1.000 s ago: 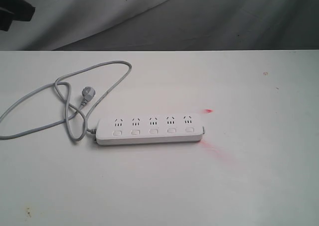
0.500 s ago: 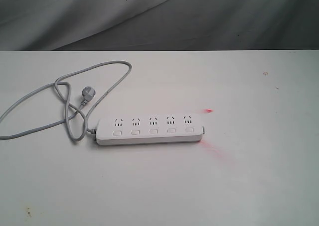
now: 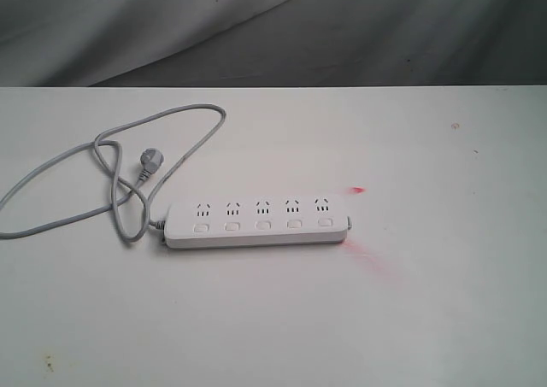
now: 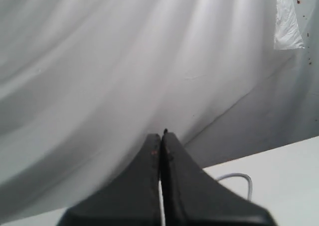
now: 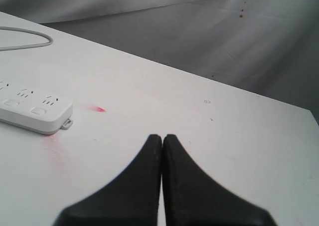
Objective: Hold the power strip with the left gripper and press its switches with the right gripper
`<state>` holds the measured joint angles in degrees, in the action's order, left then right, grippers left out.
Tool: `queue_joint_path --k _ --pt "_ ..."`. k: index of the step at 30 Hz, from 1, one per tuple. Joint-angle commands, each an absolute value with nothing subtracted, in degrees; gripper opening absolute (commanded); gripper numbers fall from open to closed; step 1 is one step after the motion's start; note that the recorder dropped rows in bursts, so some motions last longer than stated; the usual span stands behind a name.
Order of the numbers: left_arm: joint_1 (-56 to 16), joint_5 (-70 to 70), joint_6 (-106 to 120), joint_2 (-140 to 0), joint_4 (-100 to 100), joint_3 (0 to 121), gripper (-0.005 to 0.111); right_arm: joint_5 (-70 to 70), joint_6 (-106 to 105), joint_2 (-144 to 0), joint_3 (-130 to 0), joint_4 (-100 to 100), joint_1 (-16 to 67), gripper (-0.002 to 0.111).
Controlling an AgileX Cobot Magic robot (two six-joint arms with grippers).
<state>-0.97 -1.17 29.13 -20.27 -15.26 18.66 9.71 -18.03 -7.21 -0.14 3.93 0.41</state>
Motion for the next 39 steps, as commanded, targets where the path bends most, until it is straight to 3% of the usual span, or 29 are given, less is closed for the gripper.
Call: queue_joint_path --k 1,11,23,39 --pt "-1.3 -3.4 28.3 -13.4 -17.9 10.2 0.001 9.6 -18.0 -7.0 0.0 3.4 0.0 0.0" --pt "-1.3 -4.3 28.4 -2.1 -17.9 0.0 0.001 9.6 -18.0 -7.0 0.0 3.4 0.0 0.0" --pt "-1.3 9.1 28.4 -2.0 -17.9 0.0 0.001 9.6 -18.0 -7.0 0.0 3.4 0.0 0.0" --pt "-1.3 9.2 28.6 -2.0 -17.9 0.0 0.001 9.6 -18.0 -7.0 0.0 3.4 0.0 0.0"
